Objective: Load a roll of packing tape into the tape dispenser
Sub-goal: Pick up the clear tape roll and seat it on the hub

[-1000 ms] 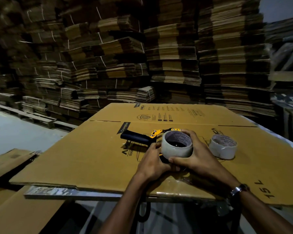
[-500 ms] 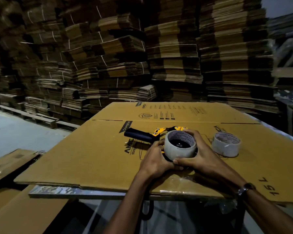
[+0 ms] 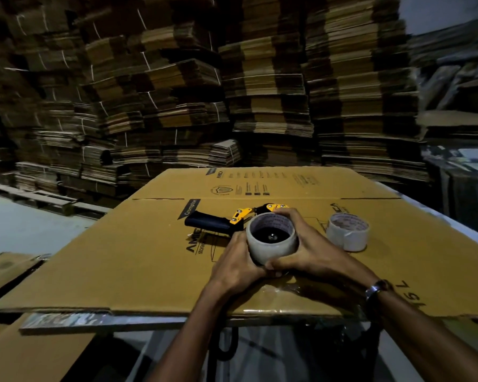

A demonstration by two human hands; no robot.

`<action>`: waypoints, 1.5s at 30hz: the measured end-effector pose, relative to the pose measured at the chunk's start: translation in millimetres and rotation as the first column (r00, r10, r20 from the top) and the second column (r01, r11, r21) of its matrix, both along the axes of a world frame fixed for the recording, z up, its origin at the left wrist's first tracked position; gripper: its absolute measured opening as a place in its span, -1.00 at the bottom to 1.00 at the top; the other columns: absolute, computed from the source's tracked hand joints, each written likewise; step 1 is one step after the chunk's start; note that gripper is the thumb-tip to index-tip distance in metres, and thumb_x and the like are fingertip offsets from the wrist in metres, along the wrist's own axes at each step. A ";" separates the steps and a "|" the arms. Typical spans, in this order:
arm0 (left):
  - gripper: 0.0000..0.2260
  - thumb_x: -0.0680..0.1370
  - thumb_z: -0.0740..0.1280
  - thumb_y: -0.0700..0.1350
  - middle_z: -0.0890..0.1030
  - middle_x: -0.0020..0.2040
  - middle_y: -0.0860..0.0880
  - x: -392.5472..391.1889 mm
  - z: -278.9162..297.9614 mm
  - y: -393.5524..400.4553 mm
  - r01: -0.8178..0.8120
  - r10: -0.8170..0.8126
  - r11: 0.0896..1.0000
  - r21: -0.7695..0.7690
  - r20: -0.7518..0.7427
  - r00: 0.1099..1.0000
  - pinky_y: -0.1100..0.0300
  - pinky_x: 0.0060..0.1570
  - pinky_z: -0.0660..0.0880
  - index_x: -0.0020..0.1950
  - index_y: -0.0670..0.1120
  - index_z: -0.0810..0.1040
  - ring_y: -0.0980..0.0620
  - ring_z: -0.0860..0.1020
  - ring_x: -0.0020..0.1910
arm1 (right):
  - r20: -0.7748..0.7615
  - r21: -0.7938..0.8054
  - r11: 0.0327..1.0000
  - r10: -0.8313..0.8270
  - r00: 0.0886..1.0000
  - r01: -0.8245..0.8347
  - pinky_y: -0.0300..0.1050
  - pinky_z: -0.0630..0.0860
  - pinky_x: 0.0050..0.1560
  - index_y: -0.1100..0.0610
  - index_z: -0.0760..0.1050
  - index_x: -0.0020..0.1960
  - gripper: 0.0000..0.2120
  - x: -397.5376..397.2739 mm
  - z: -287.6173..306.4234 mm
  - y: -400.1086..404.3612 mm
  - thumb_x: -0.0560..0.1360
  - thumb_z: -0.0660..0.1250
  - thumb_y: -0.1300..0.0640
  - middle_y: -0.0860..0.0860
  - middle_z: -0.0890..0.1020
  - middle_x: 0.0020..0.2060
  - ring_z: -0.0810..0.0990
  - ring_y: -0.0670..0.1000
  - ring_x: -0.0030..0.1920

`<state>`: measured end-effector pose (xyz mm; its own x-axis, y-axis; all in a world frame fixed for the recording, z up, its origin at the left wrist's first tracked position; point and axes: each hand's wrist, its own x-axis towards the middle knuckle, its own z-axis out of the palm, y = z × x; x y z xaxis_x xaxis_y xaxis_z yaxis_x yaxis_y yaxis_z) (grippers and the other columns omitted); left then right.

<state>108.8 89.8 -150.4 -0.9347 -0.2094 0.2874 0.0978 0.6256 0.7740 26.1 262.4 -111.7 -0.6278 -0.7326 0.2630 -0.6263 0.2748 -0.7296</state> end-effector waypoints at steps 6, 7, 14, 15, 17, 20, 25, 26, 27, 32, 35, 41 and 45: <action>-0.02 0.23 0.59 0.16 0.41 0.40 0.24 2.7 -1.5 -3.2 0.076 -0.076 0.997 0.006 -0.027 0.997 -0.05 0.33 0.45 0.50 0.31 0.08 0.15 0.42 0.38 | -0.030 -0.031 0.999 -0.027 0.999 0.026 -0.01 0.47 0.38 -0.33 0.19 0.39 -0.05 4.3 -7.0 -0.9 0.21 0.67 0.06 -0.23 0.55 0.25 0.51 -0.20 0.31; -0.02 0.23 0.59 0.18 0.41 0.40 0.23 2.0 -2.4 -3.8 0.076 -0.076 0.997 -0.001 -0.026 0.997 -0.08 0.32 0.45 0.50 0.31 0.08 0.14 0.42 0.38 | -0.035 -0.031 0.999 -0.027 0.999 0.026 -0.01 0.47 0.39 -0.34 0.18 0.38 -0.05 4.7 -7.0 -1.0 0.21 0.67 0.05 -0.25 0.55 0.25 0.51 -0.20 0.31; -0.08 0.25 0.55 0.22 0.46 0.39 0.16 -0.3 -3.2 -6.8 0.065 -0.066 0.996 -0.053 -0.015 0.998 -0.10 0.28 0.48 0.50 0.26 0.13 0.08 0.46 0.34 | -0.019 -0.092 0.995 -0.037 0.999 0.036 0.01 0.43 0.42 -0.25 0.17 0.44 -0.03 11.3 -16.0 0.7 0.24 0.67 0.07 -0.21 0.52 0.29 0.49 -0.19 0.34; -0.09 0.25 0.55 0.22 0.47 0.39 0.16 -0.6 -3.6 -7.2 0.064 -0.065 0.996 -0.059 -0.016 0.998 -0.10 0.27 0.48 0.49 0.26 0.14 0.08 0.46 0.34 | -0.017 -0.106 0.994 -0.043 0.999 0.041 0.01 0.42 0.43 -0.24 0.17 0.45 -0.03 12.3 -17.8 1.1 0.24 0.67 0.06 -0.20 0.51 0.30 0.48 -0.19 0.34; -0.11 0.26 0.55 0.21 0.47 0.39 0.15 -0.9 -4.1 -7.4 0.060 -0.061 0.996 -0.064 -0.019 0.998 -0.09 0.27 0.49 0.49 0.24 0.16 0.07 0.47 0.33 | -0.011 -0.125 0.991 -0.048 0.999 0.046 0.02 0.41 0.43 -0.22 0.16 0.46 -0.02 13.7 -19.5 1.6 0.24 0.68 0.06 -0.18 0.51 0.31 0.48 -0.19 0.35; -0.10 0.26 0.54 0.21 0.48 0.39 0.14 -1.4 -4.9 -7.8 0.045 -0.047 0.996 -0.078 -0.018 0.999 -0.07 0.25 0.50 0.49 0.26 0.15 0.06 0.48 0.33 | 0.008 -0.145 0.989 -0.036 0.999 0.037 0.03 0.40 0.45 -0.14 0.16 0.49 -0.02 13.4 -20.4 2.2 0.26 0.67 0.11 -0.13 0.50 0.34 0.47 -0.17 0.37; -0.08 0.24 0.53 0.23 0.49 0.38 0.12 -3.2 -5.5 -8.1 0.046 -0.046 0.996 -0.074 0.001 0.999 -0.07 0.23 0.51 0.50 0.25 0.13 0.02 0.50 0.31 | 0.052 -0.158 0.987 -0.027 0.998 0.035 0.02 0.39 0.45 -0.12 0.16 0.50 -0.02 12.4 -22.0 3.7 0.27 0.67 0.09 -0.11 0.49 0.35 0.47 -0.16 0.37; -0.07 0.23 0.53 0.23 0.50 0.38 0.11 -3.2 -5.3 -7.7 0.046 -0.046 0.996 -0.072 0.008 0.999 -0.07 0.22 0.51 0.50 0.24 0.13 0.02 0.50 0.31 | 0.059 -0.155 0.987 -0.030 0.998 0.039 0.02 0.40 0.45 -0.13 0.17 0.49 -0.03 11.6 -22.4 3.8 0.26 0.67 0.09 -0.12 0.50 0.34 0.48 -0.16 0.37; -0.06 0.22 0.53 0.24 0.50 0.37 0.11 -3.0 -5.0 -7.3 0.046 -0.045 0.997 -0.068 0.014 0.999 -0.07 0.22 0.52 0.50 0.23 0.14 0.02 0.50 0.30 | 0.068 -0.151 0.988 -0.030 0.997 0.040 0.03 0.40 0.45 -0.14 0.18 0.48 -0.04 10.3 -22.3 4.0 0.26 0.67 0.08 -0.11 0.50 0.34 0.48 -0.16 0.37; -0.04 0.17 0.51 0.28 0.51 0.35 0.09 -2.6 -5.3 -7.2 0.030 -0.029 0.998 -0.051 0.028 0.999 -0.07 0.20 0.52 0.49 0.21 0.15 0.00 0.51 0.29 | 0.069 -0.090 0.996 -0.004 0.998 0.010 0.04 0.43 0.42 -0.16 0.21 0.46 -0.08 3.8 -15.7 1.7 0.27 0.67 0.08 -0.15 0.54 0.30 0.50 -0.16 0.34; -0.06 0.20 0.49 0.26 0.50 0.37 0.09 -2.1 -5.2 -7.1 0.043 -0.042 0.997 -0.060 0.028 0.999 -0.09 0.23 0.51 0.50 0.22 0.14 0.01 0.50 0.31 | 0.031 -0.092 0.995 -0.031 0.999 0.034 -0.02 0.41 0.43 -0.17 0.17 0.48 -0.03 5.8 -20.5 2.3 0.26 0.68 0.04 -0.19 0.52 0.31 0.49 -0.21 0.35; -0.03 0.20 0.53 0.26 0.48 0.39 0.12 -4.2 -3.7 -9.7 0.070 -0.068 0.996 -0.046 0.045 0.997 -0.10 0.27 0.48 0.51 0.22 0.14 0.04 0.47 0.34 | -0.021 -0.074 0.995 -0.067 0.998 0.065 0.01 0.42 0.43 -0.21 0.13 0.49 0.01 6.9 -23.5 1.0 0.23 0.68 0.00 -0.19 0.51 0.32 0.47 -0.20 0.35; 0.00 0.19 0.55 0.25 0.45 0.41 0.13 -4.9 -6.2 -11.1 0.074 -0.073 0.997 -0.024 0.043 0.996 -0.10 0.31 0.46 0.52 0.22 0.11 0.06 0.44 0.37 | -0.088 0.008 0.999 -0.031 0.996 0.032 0.01 0.46 0.39 -0.23 0.12 0.47 -0.02 5.0 -11.5 -1.1 0.24 0.65 -0.06 -0.20 0.51 0.31 0.49 -0.18 0.34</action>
<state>104.0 78.7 -156.6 -0.9586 -0.1324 0.2520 0.1123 0.6375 0.7622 31.1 261.4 -123.2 -0.6252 -0.7156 0.3114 -0.6790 0.3020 -0.6692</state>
